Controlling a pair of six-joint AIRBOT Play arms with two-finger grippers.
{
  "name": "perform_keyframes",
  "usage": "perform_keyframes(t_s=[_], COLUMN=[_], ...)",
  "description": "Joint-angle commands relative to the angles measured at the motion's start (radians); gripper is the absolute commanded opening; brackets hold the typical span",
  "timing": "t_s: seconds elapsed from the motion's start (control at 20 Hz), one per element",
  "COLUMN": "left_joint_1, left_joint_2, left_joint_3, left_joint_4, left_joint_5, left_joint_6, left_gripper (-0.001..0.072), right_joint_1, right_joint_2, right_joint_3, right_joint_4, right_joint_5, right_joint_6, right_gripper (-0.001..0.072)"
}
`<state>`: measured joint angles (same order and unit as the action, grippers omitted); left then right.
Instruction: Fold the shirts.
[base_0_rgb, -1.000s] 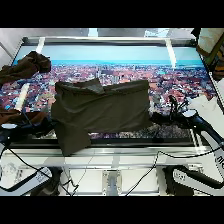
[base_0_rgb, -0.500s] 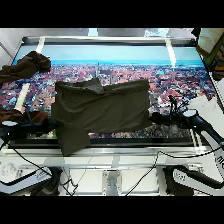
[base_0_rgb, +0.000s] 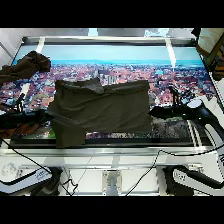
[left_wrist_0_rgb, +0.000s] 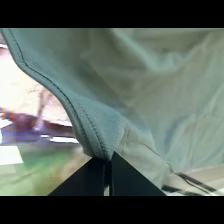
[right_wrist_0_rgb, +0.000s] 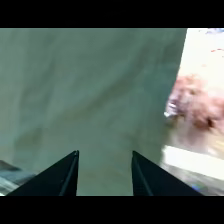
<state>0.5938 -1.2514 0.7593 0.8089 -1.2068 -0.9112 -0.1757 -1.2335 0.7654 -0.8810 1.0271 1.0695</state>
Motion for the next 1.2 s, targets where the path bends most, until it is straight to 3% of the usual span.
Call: perform_keyframes(t_s=[0.0, 0.1, 0.3, 0.4, 0.85, 0.9, 1.05, 1.15], left_joint_1=[0.001, 0.001, 0.001, 0.001, 0.000, 0.000, 0.000, 0.000], left_joint_2=[0.001, 0.001, 0.001, 0.001, 0.001, 0.001, 0.001, 0.001], left_joint_3=[0.021, 0.021, 0.021, 0.021, 0.021, 0.020, 0.020, 0.021], left_joint_4=[-0.005, -0.005, -0.005, -0.005, -0.010, -0.010, -0.016, -0.074], left_joint_5=[-0.032, -0.042, -0.057, -0.057, -0.080, -0.081, -0.083, -0.097], left_joint_6=[0.020, 0.023, 0.031, 0.045, 0.044, 0.044, 0.044, 0.045], left_gripper=[0.0012, 0.0012, 0.0012, 0.0012, 0.0012, 0.0012, 0.0012, 0.0012], right_joint_1=[0.000, -0.021, -0.162, -0.211, -0.070, -0.045, -0.011, -0.018], right_joint_2=[0.000, -0.002, -0.031, -0.069, -0.219, -0.220, -0.219, -0.216], right_joint_3=[0.051, 0.037, -0.027, -0.072, -0.163, -0.163, -0.162, -0.162], right_joint_4=[-0.262, -0.297, -0.094, -0.003, 0.168, 0.166, 0.168, 0.187], right_joint_5=[0.068, 0.069, 0.100, 0.146, 0.096, 0.066, 0.011, 0.015], right_joint_6=[0.123, 0.148, 0.133, 0.072, -0.050, -0.050, -0.094, -0.112], right_gripper=[0.0379, 0.0377, 0.0377, 0.0377, 0.0372, 0.0344, 0.0019, 0.0022])
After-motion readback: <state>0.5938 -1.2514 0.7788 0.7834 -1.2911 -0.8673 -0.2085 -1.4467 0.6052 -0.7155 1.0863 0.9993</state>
